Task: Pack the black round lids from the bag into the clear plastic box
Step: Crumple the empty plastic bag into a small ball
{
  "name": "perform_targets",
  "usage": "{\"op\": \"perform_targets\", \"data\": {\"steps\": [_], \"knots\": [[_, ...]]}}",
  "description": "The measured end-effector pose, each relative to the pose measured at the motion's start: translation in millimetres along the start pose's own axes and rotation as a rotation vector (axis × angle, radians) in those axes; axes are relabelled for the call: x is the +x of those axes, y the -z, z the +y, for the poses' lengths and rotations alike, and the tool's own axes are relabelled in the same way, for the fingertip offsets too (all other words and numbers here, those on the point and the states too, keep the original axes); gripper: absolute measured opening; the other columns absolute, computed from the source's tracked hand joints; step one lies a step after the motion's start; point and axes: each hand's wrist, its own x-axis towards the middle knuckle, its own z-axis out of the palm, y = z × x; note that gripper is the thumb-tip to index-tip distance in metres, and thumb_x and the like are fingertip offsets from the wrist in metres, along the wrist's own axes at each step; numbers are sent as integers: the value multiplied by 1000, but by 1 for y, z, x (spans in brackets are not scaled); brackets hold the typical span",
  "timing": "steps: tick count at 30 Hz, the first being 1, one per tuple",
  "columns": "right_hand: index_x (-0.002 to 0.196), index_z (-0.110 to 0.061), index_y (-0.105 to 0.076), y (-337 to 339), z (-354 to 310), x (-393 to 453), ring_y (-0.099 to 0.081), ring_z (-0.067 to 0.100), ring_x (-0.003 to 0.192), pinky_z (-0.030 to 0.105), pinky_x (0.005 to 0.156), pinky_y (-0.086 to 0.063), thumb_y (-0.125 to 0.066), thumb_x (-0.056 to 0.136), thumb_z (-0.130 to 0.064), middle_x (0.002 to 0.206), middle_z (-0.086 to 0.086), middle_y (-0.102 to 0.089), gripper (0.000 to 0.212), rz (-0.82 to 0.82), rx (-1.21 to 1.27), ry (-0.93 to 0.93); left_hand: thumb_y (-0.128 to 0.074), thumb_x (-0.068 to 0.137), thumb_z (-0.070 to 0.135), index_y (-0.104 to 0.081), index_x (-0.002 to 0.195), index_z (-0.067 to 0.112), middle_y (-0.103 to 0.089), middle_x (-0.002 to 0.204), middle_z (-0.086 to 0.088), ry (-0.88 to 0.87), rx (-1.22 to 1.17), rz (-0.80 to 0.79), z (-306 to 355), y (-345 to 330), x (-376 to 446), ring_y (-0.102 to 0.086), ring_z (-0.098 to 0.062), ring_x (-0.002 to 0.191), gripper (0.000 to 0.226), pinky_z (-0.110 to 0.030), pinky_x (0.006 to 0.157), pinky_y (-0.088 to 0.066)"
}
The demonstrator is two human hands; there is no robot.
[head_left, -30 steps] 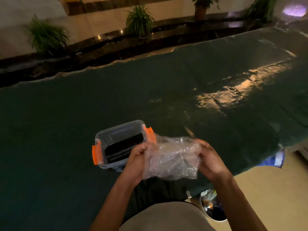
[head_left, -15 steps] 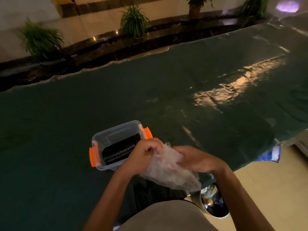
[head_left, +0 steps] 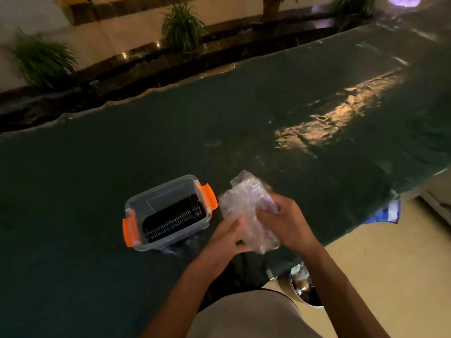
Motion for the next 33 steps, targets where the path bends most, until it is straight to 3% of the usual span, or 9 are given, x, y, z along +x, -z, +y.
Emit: {"op": "perform_targets", "data": {"steps": [4,8,14,17,21,25,27,30,33], "knots": [[59,-21,-60,-1,3,-11,-56,2,53,16,49,-43,-64,78,-2,57,-4,-60,27,90,-136,43,-71,74,27,-61,110,24,-72,103,-2,50,-27,157,8,-12,12,-69,-16,94,38,-39,80,-57],[77,-7,-66,10,12,-17,-64,32,69,40,61,-52,-57,81,1,73,16,-67,12,104,-48,-22,-57,85,2,-61,76,17,-69,52,10,71,-49,376,13,-24,18,-66,-4,50,18,-19,41,-51],[86,-9,-72,35,30,-40,-67,11,67,22,59,-53,-51,91,-5,72,-2,-71,22,71,600,-202,-42,81,-16,-62,95,11,-66,70,-2,-85,-90,133,11,-28,15,-57,-13,55,36,-22,45,-44],[73,-11,-73,44,39,-49,-64,11,59,19,53,-51,-50,83,0,64,0,-70,27,143,784,-215,-34,78,-25,-57,82,5,-64,57,4,-89,-156,66,10,-43,20,-55,-6,43,38,-15,37,-41],[55,-14,-60,58,42,-57,-49,12,41,14,36,-38,-43,72,-8,51,0,-53,24,178,990,-264,-37,71,-25,-62,59,13,-69,65,8,-136,-81,53,8,-50,28,-62,-6,62,47,-18,49,-45],[52,-19,-46,76,51,-61,-46,2,41,10,43,-38,-47,85,-8,43,-6,-49,35,292,524,-223,-45,65,-21,-56,44,24,-71,80,14,-300,234,18,4,-51,34,-62,-3,76,51,-18,54,-45],[63,-16,-53,82,55,-64,-53,6,55,18,55,-45,-55,88,-25,57,-6,-56,27,256,550,-173,-44,66,-24,-57,43,22,-71,81,12,-336,344,-20,3,-55,35,-62,-2,79,53,-13,55,-45],[90,-18,-62,88,55,-62,-62,11,71,20,62,-50,-69,74,-28,77,-1,-67,21,-55,420,-235,-49,60,-11,-58,48,9,-68,83,7,-377,455,-131,4,-61,34,-62,-3,83,25,-13,68,-45],[89,-17,-64,86,48,-56,-58,4,69,17,60,-46,-72,68,-25,78,-4,-63,24,-347,177,-267,-50,64,-15,-62,55,15,-69,83,12,-411,475,-140,5,-62,36,-63,-5,86,34,-15,76,-45]]}}
